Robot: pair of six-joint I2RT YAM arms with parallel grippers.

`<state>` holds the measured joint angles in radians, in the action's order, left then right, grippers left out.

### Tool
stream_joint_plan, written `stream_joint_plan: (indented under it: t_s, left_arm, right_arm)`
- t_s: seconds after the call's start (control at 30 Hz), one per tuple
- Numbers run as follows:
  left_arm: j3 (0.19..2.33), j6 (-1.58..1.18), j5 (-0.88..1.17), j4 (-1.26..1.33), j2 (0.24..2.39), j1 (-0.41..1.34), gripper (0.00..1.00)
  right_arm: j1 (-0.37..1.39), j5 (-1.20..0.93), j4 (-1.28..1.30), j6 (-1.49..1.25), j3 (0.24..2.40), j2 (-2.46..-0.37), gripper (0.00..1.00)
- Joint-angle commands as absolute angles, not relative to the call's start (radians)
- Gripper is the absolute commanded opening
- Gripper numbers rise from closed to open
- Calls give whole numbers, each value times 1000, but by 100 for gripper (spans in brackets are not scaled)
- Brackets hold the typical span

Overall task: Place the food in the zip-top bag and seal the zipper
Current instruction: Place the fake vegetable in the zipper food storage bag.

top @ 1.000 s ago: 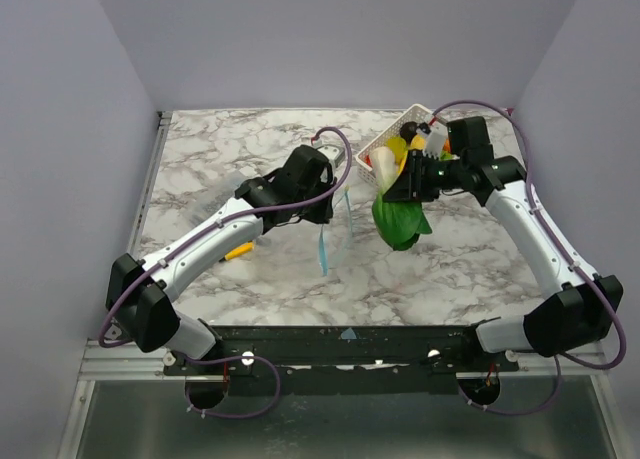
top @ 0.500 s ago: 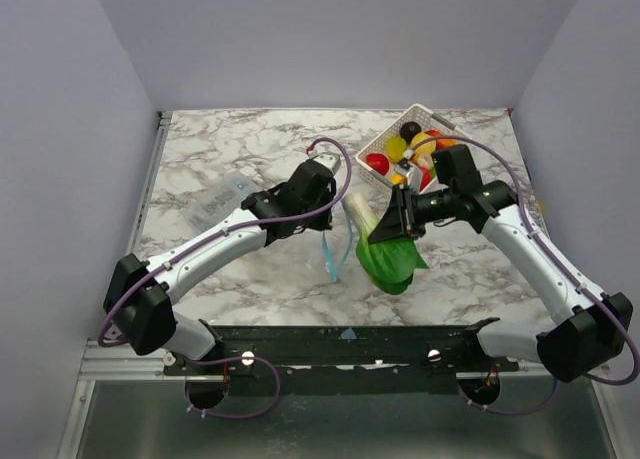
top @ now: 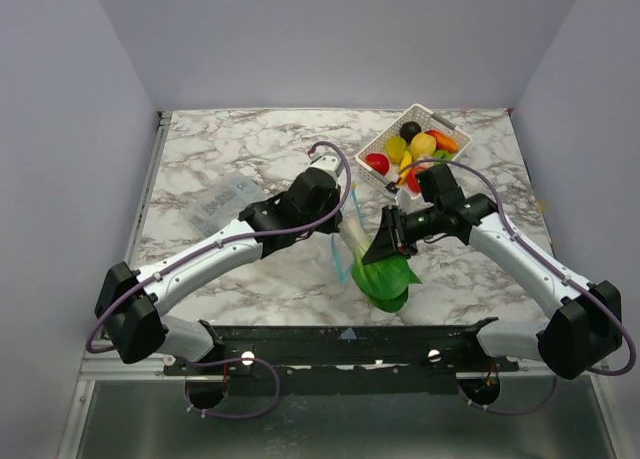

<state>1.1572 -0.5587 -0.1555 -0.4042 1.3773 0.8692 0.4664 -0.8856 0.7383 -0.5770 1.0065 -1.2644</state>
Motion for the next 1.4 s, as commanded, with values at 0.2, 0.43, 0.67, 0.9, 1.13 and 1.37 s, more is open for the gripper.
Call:
stream_joint_plan:
  t_s: [0.2,0.43,0.67,0.9,1.13,1.37]
  left_arm:
    - [1133,-577,-40,-310,1317,906,0]
    - [1108,-592,118,-276,1265,904,0]
    - [1106,-736,270,-242,1270,868,0]
    - [1096,-863,400,-144,1281,845,0]
    - [1069,-964,370,-202,1274,802,0]
    - [1007,-1051,421,-149,1292,754,0]
  right_arm:
    - [475,-829,704,-558,1058,-1311,11]
    - [476,-699,664,-532,1113,-1358,20]
    - [477,-649,409,-711,1004,-1292,34]
    - [476,-511,97,-928,814,-1163,33]
    - [476,-454,204,-848,866,-1181,60]
    - [478,-487,337,-754,852,-1192,72]
